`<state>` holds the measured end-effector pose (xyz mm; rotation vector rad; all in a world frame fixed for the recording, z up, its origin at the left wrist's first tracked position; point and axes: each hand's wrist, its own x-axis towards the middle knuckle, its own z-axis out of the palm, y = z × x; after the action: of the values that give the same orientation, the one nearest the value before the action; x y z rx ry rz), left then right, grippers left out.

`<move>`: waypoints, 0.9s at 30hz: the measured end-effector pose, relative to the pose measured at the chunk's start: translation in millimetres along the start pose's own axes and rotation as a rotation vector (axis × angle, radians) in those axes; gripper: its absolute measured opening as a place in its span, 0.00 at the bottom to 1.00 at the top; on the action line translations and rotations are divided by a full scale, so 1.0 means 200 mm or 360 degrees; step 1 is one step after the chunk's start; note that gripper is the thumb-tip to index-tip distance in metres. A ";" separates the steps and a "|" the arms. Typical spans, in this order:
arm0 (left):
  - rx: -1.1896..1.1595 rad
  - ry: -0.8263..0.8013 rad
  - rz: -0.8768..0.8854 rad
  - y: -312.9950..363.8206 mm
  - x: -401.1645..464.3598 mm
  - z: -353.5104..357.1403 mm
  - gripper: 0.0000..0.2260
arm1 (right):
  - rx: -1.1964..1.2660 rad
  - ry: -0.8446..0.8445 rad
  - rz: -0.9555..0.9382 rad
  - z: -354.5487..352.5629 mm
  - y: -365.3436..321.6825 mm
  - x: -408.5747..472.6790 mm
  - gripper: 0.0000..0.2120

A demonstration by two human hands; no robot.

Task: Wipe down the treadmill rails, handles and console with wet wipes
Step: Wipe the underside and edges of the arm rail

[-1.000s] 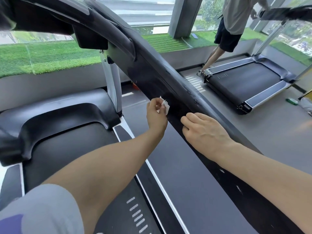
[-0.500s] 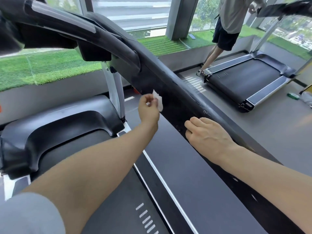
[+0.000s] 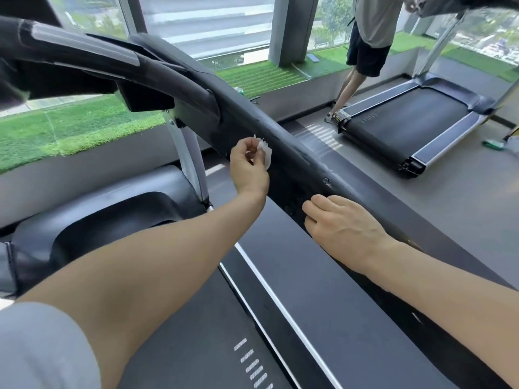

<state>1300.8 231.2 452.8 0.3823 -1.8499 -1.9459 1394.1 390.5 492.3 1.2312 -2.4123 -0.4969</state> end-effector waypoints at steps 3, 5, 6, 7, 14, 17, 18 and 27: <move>-0.0021 0.0037 0.0012 0.00 -0.15 0.06 0.04 | 0.0015 0.0034 -0.0003 -0.03 -0.01 -0.16 0.15; -0.0043 0.0036 0.0019 0.00 -0.24 0.10 0.04 | 0.0022 0.0016 -0.0026 -0.05 -0.03 -0.28 0.11; -0.0052 0.0024 0.0022 -0.01 -0.29 0.11 0.05 | 0.0031 0.0006 -0.0035 -0.06 -0.04 -0.33 0.10; -0.0062 0.0011 0.0018 -0.01 -0.34 0.12 0.07 | 0.0052 -0.0003 -0.0034 -0.07 -0.04 -0.39 0.10; -0.0095 0.0015 -0.0078 -0.08 -0.68 0.22 0.12 | 0.0094 0.0033 -0.0026 -0.13 -0.09 -0.69 0.17; -0.0123 -0.0013 -0.0143 -0.09 -0.81 0.25 0.12 | 0.0100 0.0033 -0.0008 -0.16 -0.10 -0.77 0.17; -0.0130 -0.0034 -0.0152 -0.08 -0.85 0.25 0.12 | 0.0106 0.0026 0.0002 -0.17 -0.11 -0.79 0.17; -0.0105 -0.0065 -0.0467 -0.08 -0.83 0.08 0.10 | 0.0119 -0.0085 0.0081 -0.17 -0.11 -0.62 0.14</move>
<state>1436.8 326.3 423.5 0.6277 -1.8335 -2.2148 1491.4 475.7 489.0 1.1981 -2.5211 -0.4338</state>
